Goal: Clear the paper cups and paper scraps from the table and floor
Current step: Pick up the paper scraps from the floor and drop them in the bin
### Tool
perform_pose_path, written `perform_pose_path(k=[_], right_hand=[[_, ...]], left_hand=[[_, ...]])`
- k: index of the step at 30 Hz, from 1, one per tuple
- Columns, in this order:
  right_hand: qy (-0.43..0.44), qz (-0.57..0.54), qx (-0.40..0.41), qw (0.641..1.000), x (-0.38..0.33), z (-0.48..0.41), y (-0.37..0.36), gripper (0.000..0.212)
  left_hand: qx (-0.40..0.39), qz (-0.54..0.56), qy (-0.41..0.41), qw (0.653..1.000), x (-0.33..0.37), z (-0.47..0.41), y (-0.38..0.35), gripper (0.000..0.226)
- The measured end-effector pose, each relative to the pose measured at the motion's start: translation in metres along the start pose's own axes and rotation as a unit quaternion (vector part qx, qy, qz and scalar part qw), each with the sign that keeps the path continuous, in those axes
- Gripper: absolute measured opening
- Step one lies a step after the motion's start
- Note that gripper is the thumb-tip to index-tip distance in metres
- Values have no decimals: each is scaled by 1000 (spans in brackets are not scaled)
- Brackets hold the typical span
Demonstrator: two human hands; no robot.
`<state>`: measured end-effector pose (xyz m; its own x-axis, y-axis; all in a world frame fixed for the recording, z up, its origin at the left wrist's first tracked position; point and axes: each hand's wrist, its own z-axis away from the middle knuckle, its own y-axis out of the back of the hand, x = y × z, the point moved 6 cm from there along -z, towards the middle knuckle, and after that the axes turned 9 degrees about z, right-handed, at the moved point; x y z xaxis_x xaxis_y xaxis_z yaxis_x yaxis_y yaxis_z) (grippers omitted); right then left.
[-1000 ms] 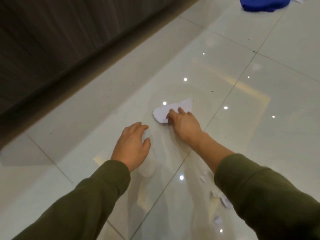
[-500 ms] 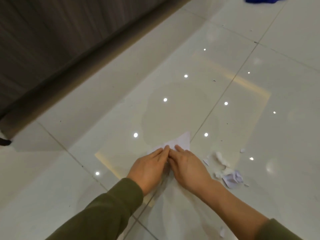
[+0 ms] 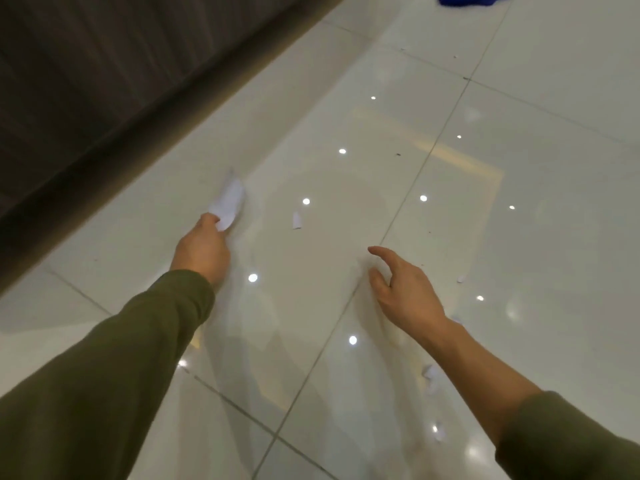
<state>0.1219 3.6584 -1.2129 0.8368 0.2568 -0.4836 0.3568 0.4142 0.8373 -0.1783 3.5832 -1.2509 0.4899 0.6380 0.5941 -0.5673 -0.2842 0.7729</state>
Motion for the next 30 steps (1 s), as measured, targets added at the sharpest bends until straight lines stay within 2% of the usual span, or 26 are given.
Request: perform_pose_path(k=[2, 5, 8, 10, 13, 15, 17, 20, 22, 25, 28, 30], right_hand=[[-34, -15, 44, 998, 32, 9, 16, 38], [-103, -60, 118, 986, 85, 27, 40, 33], [-150, -76, 115, 979, 126, 50, 45, 36], [-144, -43, 61, 987, 140, 67, 42, 59], [-128, 3, -43, 991, 150, 92, 33, 114], [-131, 11, -79, 988, 157, 111, 28, 134], [-125, 36, -108, 986, 158, 131, 15, 144], [-115, 57, -98, 987, 154, 157, -4, 148], [-106, 62, -84, 989, 150, 167, -13, 147], [-146, 48, -65, 986, 158, 172, -15, 144], [-163, -18, -53, 985, 165, 167, -9, 147], [-150, -25, -59, 987, 164, 157, -5, 148]], left_hand=[[-29, 20, -4, 999, -2, 10, -14, 24], [-56, 27, -57, 996, 22, 23, -35, 31], [-95, -35, -181, 978, 69, 42, -64, 52], [-160, -56, -248, 954, 96, 65, -91, 56], [-266, -52, -294, 917, 120, 111, -130, 56], [-300, -64, -346, 887, 131, 145, -149, 57], [-326, -83, -388, 858, 137, 174, -160, 58], [-350, -92, -421, 832, 136, 212, -165, 52], [-388, -69, -415, 820, 134, 231, -162, 55], [-414, -19, -378, 828, 136, 228, -152, 65], [-389, -90, -410, 820, 138, 212, -151, 67], [-405, -163, -439, 785, 142, 216, -162, 77]])
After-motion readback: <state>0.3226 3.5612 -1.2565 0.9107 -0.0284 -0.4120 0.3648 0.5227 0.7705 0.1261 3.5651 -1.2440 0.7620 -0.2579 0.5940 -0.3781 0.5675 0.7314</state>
